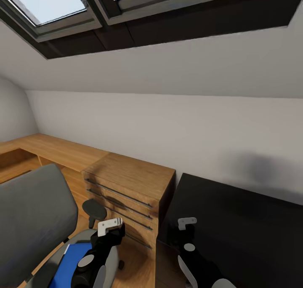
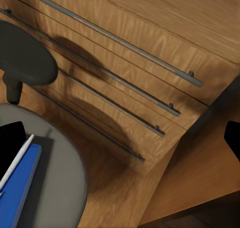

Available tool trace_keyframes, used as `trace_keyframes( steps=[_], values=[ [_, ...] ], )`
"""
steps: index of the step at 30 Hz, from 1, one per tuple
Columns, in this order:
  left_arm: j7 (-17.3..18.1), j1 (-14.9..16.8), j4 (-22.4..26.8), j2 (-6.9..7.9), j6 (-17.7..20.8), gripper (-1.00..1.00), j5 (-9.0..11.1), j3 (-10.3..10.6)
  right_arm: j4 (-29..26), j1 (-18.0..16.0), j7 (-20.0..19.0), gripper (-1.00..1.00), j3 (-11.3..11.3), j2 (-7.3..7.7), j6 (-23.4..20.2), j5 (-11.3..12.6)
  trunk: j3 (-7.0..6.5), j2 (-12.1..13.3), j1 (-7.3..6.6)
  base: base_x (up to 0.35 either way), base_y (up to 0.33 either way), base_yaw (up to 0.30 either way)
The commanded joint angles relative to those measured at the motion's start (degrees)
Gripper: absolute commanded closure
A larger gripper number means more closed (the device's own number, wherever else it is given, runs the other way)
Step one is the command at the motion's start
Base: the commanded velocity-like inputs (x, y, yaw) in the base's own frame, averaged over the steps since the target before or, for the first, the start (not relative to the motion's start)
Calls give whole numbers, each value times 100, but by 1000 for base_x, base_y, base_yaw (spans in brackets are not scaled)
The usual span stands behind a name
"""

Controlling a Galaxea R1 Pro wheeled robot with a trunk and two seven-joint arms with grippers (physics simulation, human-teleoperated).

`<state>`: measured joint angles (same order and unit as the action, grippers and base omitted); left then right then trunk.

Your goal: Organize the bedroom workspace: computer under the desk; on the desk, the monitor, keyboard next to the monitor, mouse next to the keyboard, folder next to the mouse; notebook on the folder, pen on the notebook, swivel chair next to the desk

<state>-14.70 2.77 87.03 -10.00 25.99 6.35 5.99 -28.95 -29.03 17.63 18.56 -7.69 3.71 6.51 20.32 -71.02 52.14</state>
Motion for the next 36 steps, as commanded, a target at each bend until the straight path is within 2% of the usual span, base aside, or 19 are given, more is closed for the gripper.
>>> trace_keyframes(
  steps=[1,6,10,12,14,15,19,22,23,29,36],
  values=[
    [-51,4,7,0,20,-100,62,7,1,-6,39,-100,43,4,29,61,-12,37,-22,0,0,0],
    [-51,4,-1,0,20,-100,60,7,-203,-5,58,-100,42,6,31,53,-101,238,-132,0,0,0],
    [-51,4,-9,0,20,-100,60,7,-863,28,81,-100,29,17,-14,51,-137,318,-176,0,0,0],
    [-48,4,-10,0,20,-100,64,7,-1608,251,100,-100,26,20,-471,54,-137,318,-176,0,0,0],
    [-46,4,-10,0,20,-100,65,7,-1979,383,100,-100,24,21,-778,59,-137,318,-176,0,0,0],
    [-44,4,-11,0,20,-100,67,4,-3028,810,101,-100,19,32,-1485,85,-137,318,-176,0,0,0],
    [-37,4,-6,0,25,-100,68,6,-4036,1362,105,-100,17,32,-1982,118,-137,318,-176,0,0,0],
    [-35,4,-5,0,27,-100,68,6,-4261,1489,107,-100,17,22,-2171,154,-137,318,-176,0,0,0],
    [-34,4,-7,0,28,-100,68,2,-4406,1569,108,-100,13,21,-2355,275,-137,318,-176,0,0,0],
    [-33,4,-6,0,26,-100,68,-1,-4541,1628,104,-100,25,12,-2459,429,-137,318,-176,-12,0,0],
    [-33,4,-3,0,29,-100,68,-2,-4571,1636,98,-100,20,7,-2446,447,-137,318,-176,-215,0,0]
  ],
)
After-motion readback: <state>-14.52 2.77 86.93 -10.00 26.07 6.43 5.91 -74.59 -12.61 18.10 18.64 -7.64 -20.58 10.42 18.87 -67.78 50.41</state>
